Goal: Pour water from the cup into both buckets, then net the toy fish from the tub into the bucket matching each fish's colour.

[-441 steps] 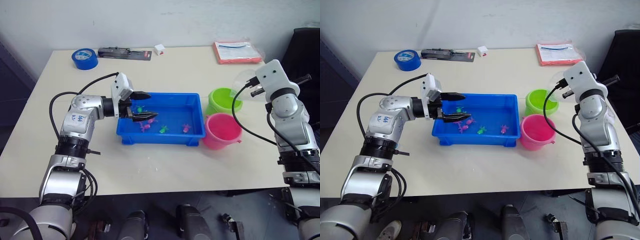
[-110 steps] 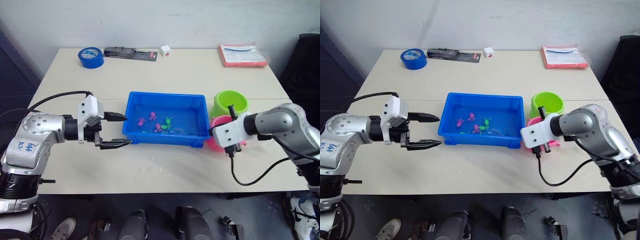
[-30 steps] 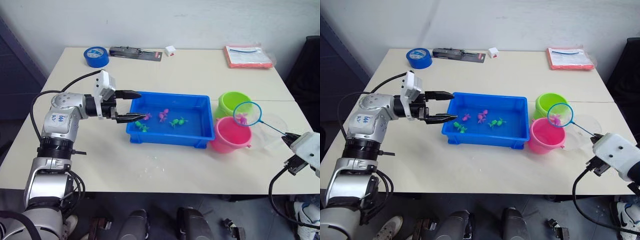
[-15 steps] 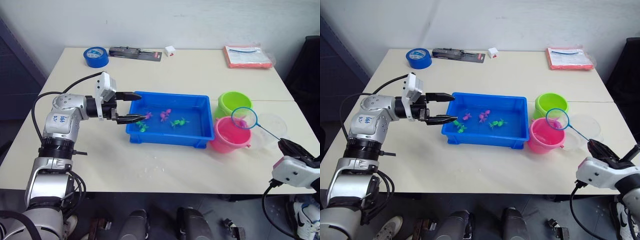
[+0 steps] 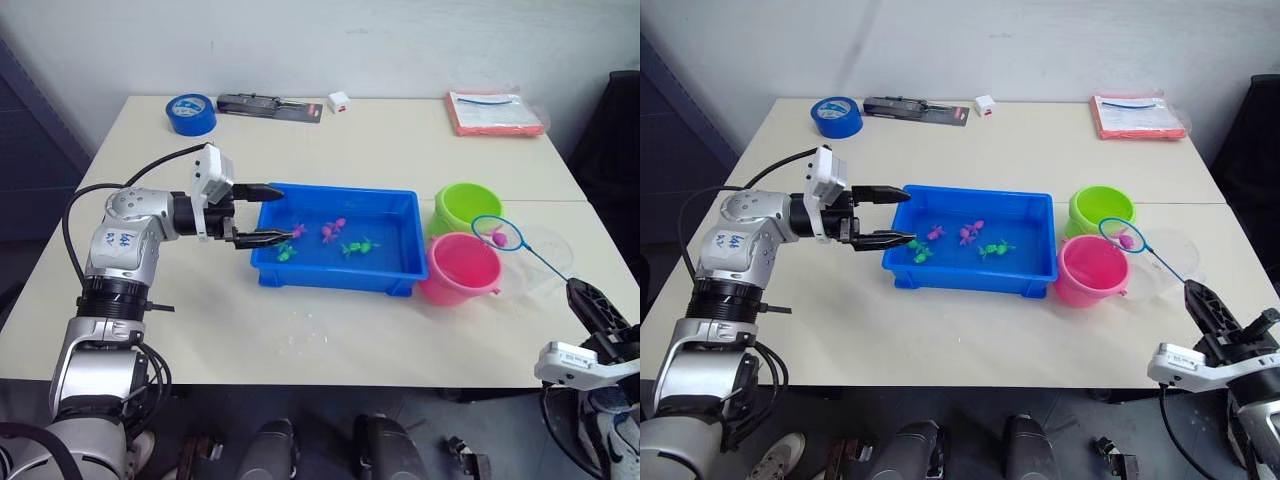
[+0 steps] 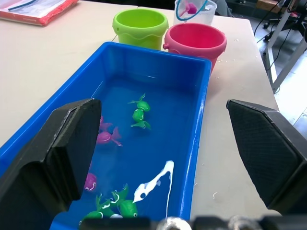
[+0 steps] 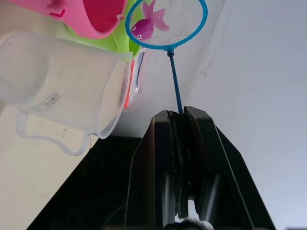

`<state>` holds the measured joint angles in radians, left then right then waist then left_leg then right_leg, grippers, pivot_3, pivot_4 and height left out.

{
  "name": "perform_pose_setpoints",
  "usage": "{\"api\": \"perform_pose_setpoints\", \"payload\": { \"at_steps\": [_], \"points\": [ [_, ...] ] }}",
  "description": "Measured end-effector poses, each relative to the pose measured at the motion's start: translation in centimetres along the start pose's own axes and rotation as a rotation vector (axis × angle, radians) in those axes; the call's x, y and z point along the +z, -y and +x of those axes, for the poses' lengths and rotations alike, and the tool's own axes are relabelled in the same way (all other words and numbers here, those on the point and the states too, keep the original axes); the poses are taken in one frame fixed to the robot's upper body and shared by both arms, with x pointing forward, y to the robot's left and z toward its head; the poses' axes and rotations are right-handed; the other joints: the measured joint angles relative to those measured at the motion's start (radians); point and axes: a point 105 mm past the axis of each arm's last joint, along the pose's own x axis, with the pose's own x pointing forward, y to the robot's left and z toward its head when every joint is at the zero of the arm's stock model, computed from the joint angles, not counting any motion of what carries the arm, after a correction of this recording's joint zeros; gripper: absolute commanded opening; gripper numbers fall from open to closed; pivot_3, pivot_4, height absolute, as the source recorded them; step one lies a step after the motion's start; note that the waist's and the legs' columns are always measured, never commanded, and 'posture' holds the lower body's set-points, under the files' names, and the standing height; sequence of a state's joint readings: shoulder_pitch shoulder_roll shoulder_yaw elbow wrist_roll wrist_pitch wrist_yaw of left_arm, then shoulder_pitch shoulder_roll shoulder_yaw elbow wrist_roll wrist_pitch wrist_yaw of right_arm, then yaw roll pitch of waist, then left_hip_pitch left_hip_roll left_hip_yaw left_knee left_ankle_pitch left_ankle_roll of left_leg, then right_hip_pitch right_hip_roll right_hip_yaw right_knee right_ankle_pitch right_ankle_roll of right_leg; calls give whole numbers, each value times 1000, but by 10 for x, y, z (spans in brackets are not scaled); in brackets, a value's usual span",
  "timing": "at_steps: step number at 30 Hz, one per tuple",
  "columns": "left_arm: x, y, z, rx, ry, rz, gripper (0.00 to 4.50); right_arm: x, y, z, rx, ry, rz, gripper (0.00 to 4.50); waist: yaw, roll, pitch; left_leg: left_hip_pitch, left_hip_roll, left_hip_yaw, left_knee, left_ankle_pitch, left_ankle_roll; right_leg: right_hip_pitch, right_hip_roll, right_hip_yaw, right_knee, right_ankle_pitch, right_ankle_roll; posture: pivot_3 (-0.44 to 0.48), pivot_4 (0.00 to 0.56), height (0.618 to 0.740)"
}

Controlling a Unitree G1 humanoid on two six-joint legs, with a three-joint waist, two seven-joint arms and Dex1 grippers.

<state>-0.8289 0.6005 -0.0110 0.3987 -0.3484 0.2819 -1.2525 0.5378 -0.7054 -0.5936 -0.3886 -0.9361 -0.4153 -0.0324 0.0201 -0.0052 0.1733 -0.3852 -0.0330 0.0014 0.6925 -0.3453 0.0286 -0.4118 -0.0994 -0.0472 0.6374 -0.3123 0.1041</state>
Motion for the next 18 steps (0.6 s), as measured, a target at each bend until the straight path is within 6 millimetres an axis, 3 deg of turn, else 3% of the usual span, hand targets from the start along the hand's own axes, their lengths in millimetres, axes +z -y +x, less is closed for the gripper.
{"api": "perform_pose_setpoints", "payload": {
  "at_steps": [18],
  "points": [
    [-1, 15, 1, -60, -18, -3, 4500, 13, -3, -5, -130, 24, -239, 797, -3, 0, 0, 1, 0, 2, -1, 0, 0, 0, 1, 2, 0, 0, 0, 0, 150, 737]
  ]
}}
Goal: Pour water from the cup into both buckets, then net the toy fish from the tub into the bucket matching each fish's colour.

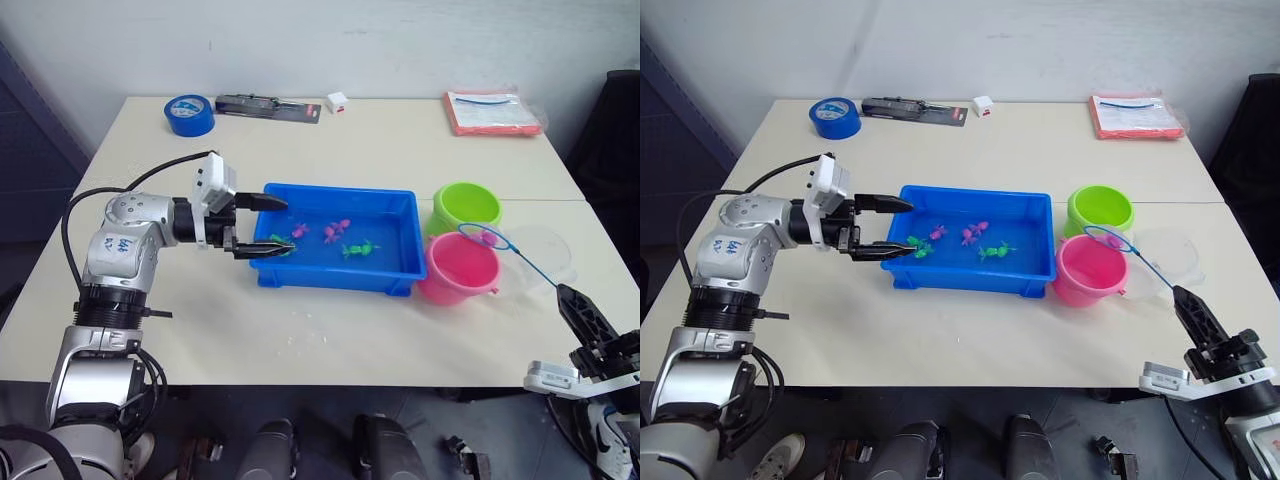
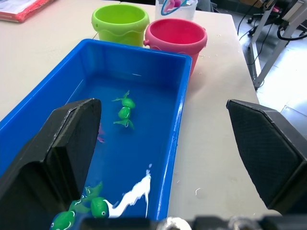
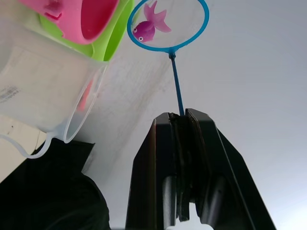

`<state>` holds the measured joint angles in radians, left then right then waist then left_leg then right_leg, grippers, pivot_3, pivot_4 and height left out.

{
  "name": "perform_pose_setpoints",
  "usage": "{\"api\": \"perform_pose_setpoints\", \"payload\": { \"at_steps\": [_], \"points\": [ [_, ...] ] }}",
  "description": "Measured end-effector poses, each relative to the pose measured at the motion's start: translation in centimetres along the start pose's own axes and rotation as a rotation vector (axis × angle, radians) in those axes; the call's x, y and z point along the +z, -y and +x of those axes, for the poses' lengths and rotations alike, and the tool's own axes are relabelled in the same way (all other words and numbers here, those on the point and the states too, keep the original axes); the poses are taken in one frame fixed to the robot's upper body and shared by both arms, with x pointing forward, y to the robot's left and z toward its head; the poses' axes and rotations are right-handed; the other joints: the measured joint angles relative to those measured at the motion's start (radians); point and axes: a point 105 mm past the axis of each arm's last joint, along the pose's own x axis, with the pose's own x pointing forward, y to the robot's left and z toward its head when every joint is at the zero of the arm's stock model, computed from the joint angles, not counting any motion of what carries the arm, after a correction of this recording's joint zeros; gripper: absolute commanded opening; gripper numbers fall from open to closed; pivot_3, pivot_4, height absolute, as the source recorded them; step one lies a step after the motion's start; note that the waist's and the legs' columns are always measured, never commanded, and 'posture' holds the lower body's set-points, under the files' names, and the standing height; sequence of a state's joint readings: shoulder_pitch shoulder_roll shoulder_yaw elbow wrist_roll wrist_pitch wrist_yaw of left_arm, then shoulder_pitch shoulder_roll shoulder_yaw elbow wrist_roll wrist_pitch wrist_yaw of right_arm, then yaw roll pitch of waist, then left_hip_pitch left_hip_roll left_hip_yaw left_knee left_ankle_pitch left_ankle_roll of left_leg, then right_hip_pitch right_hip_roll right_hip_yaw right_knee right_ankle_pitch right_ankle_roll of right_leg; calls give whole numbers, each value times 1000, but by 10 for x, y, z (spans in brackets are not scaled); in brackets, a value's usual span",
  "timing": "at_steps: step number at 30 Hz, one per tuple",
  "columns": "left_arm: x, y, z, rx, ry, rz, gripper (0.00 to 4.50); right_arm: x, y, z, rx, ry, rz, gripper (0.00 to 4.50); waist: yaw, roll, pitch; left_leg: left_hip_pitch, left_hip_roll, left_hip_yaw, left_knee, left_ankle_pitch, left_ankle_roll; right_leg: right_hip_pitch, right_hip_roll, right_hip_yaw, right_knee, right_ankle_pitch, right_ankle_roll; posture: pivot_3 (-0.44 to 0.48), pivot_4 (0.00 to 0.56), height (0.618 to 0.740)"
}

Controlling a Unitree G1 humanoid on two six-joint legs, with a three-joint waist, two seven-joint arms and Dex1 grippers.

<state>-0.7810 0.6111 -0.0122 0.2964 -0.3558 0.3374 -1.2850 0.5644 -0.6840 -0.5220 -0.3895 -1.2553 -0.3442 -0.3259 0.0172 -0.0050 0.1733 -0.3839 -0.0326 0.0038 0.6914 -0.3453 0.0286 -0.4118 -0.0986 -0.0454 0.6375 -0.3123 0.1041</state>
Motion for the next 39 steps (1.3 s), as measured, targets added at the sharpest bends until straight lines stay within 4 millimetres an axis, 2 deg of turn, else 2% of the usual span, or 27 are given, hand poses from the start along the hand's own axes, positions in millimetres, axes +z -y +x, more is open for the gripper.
{"api": "perform_pose_setpoints", "payload": {
  "at_steps": [15, 21, 39],
  "points": [
    [1, -1, 0, 13, -1, 7, 4500, 4, -2, -5, -30, -33, -46, 797, -1, 0, 0, 0, 0, 1, 0, 0, 0, 0, 0, 0, 0, 0, 0, 0, 150, 737],
    [1, -2, 0, 21, 0, 7, 4500, 17, -5, -5, -34, 0, -75, 797, -4, 0, 0, 1, 0, 1, -1, 0, 0, 0, 0, 0, 0, 0, 0, 0, 150, 737],
    [1, -3, 0, 36, 1, 13, 4500, 12, -2, 2, -52, -32, -102, 797, -17, 0, 0, 1, 0, 1, -1, 0, 0, 0, 1, 1, 0, 0, 0, 0, 150, 737]
  ]
}}
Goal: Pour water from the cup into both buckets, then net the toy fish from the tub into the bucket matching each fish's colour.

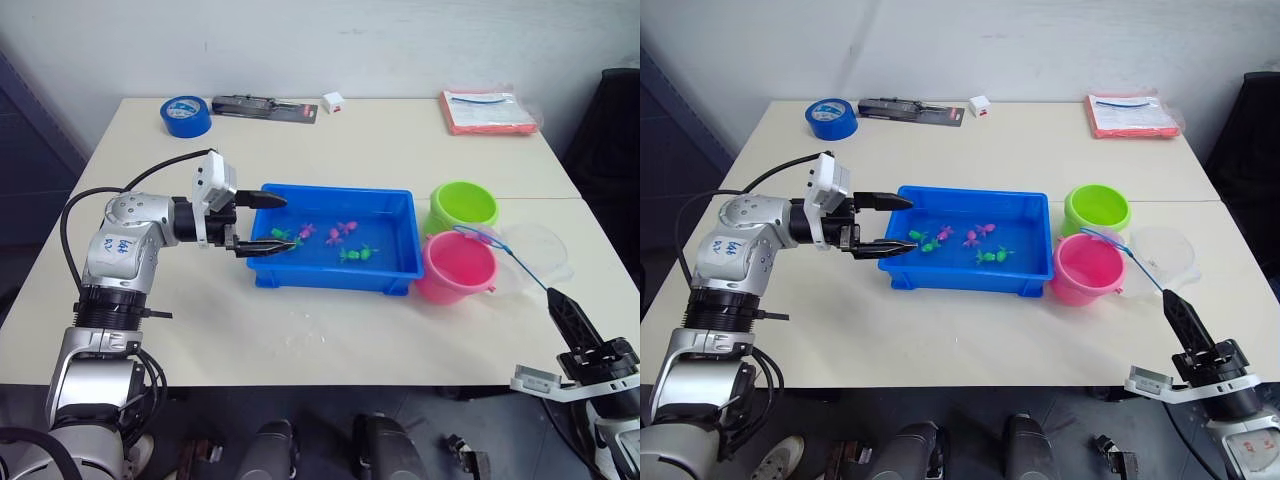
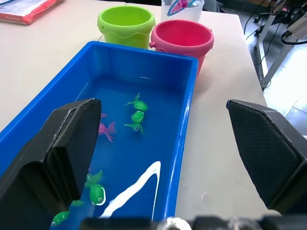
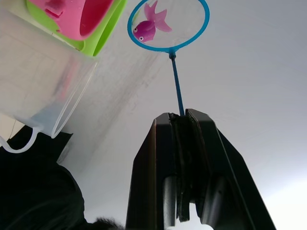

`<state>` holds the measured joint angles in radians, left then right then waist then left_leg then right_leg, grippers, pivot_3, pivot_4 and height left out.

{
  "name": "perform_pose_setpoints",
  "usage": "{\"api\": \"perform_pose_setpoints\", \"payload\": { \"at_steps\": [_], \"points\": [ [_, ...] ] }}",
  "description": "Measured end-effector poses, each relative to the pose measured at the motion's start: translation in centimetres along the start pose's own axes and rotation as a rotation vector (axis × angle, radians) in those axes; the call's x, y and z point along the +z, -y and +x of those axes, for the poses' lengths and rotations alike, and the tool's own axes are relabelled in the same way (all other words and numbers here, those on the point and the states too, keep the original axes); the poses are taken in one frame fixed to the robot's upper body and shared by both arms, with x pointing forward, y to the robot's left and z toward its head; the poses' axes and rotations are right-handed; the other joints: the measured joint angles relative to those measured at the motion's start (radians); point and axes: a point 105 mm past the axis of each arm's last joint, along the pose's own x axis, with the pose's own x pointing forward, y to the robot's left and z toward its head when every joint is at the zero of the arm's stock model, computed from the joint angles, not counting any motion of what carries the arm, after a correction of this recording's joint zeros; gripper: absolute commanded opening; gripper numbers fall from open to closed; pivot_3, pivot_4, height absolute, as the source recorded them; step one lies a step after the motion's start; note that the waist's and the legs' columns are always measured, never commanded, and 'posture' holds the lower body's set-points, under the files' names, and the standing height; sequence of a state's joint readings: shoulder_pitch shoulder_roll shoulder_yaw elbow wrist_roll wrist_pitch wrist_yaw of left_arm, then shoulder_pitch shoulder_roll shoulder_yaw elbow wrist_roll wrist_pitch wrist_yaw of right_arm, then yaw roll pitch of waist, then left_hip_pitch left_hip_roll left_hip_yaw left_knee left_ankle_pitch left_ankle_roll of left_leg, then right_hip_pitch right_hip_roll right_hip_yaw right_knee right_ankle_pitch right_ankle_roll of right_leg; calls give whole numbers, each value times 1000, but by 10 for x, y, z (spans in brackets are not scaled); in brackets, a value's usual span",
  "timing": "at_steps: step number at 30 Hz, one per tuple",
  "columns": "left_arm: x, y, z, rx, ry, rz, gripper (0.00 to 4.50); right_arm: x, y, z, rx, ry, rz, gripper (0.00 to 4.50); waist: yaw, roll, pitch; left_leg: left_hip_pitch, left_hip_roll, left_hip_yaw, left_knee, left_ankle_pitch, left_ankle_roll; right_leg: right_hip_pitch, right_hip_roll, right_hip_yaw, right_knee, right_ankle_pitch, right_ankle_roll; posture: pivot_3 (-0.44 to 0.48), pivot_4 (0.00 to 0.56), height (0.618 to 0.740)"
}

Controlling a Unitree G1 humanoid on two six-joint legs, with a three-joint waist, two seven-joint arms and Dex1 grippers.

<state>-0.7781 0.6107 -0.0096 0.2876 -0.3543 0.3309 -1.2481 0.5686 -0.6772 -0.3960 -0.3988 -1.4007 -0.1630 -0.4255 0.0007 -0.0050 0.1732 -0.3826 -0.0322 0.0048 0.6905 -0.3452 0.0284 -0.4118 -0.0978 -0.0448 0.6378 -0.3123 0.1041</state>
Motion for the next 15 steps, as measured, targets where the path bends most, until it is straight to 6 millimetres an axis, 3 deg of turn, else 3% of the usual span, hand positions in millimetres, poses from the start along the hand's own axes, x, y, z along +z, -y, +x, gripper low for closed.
{"api": "perform_pose_setpoints", "payload": {
  "at_steps": [15],
  "points": [
    [1, -3, 0, 26, -4, 39, 4500, 18, -3, 4, -7, 33, -83, 797, -1, 0, 0, 1, 0, 1, 0, 0, 0, 0, 0, 2, 0, 0, 0, 0, 150, 737]
  ]
}}
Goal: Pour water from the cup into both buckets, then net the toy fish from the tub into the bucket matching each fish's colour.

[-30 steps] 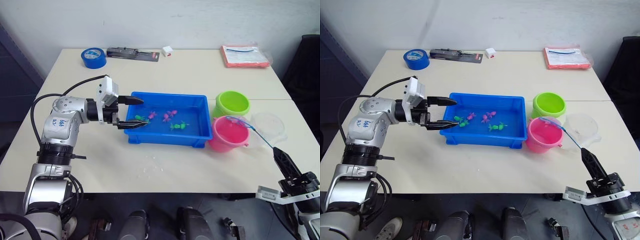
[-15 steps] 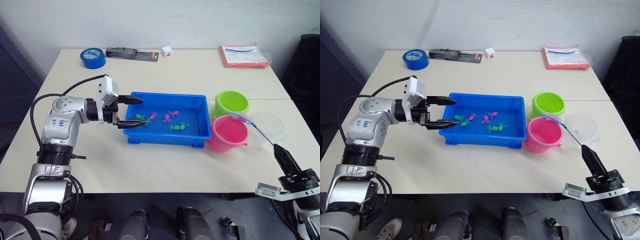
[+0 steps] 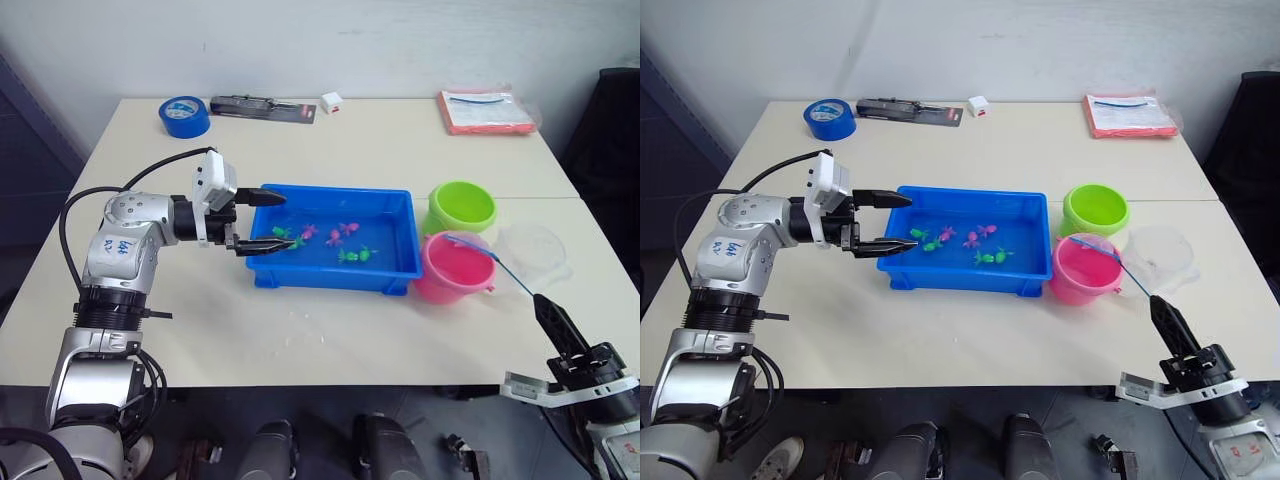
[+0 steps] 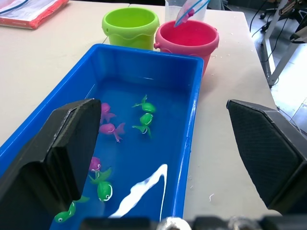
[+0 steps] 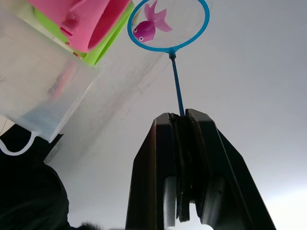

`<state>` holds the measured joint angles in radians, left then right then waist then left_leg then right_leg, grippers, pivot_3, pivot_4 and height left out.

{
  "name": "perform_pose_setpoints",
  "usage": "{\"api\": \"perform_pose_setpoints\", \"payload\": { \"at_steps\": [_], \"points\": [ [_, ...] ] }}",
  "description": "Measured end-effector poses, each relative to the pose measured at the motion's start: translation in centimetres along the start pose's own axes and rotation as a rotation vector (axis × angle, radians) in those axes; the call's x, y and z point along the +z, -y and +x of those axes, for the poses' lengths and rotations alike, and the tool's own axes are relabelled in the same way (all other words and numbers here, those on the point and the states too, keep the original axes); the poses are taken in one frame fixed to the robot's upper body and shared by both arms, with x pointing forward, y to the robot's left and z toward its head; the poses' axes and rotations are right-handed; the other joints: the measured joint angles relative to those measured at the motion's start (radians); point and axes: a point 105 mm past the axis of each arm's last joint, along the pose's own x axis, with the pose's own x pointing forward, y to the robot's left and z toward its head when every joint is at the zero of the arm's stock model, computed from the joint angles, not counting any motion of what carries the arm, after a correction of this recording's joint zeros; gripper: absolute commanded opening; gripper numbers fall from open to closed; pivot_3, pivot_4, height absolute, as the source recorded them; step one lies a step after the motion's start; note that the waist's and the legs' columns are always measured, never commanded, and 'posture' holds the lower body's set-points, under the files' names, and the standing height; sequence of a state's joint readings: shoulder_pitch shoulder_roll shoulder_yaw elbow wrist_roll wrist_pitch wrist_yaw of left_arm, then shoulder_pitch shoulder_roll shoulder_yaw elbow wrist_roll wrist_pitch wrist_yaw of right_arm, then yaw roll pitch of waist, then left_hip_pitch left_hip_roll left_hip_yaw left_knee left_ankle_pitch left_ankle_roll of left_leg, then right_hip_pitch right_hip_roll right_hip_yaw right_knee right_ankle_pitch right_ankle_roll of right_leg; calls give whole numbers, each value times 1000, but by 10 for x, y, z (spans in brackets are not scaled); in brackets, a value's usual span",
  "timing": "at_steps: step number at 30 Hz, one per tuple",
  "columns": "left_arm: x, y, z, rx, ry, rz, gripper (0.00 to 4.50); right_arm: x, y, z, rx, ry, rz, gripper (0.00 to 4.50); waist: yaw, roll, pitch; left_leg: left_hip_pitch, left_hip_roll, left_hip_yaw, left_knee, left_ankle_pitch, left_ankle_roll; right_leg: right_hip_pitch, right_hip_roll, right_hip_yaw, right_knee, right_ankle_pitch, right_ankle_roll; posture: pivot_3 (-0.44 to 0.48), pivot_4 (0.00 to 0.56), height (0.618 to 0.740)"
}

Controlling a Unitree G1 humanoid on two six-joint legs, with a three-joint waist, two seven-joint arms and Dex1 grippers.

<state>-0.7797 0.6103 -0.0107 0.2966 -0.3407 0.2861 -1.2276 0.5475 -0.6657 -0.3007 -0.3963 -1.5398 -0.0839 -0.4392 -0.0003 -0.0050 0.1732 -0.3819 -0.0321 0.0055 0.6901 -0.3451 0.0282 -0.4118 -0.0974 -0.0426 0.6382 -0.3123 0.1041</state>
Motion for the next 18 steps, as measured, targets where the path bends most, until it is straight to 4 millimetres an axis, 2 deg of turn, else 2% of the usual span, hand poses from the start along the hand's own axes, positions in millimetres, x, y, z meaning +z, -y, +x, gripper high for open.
{"api": "perform_pose_setpoints", "payload": {
  "at_steps": [13, 18],
  "points": [
    [-3, -4, -1, 27, -9, -5, 4500, -3, -7, -2, 24, -13, -61, 797, 0, 0, 0, 6, 0, 5, -5, 0, 0, 2, 0, 0, 1, 0, 0, 0, 150, 737],
    [-3, -3, -1, 17, -6, -11, 4500, -9, -5, -1, 13, -38, 14, 797, -1, 0, 0, 7, 0, 6, -6, 0, -1, 2, 0, 0, 1, 0, 0, 0, 150, 737]
  ]
}}
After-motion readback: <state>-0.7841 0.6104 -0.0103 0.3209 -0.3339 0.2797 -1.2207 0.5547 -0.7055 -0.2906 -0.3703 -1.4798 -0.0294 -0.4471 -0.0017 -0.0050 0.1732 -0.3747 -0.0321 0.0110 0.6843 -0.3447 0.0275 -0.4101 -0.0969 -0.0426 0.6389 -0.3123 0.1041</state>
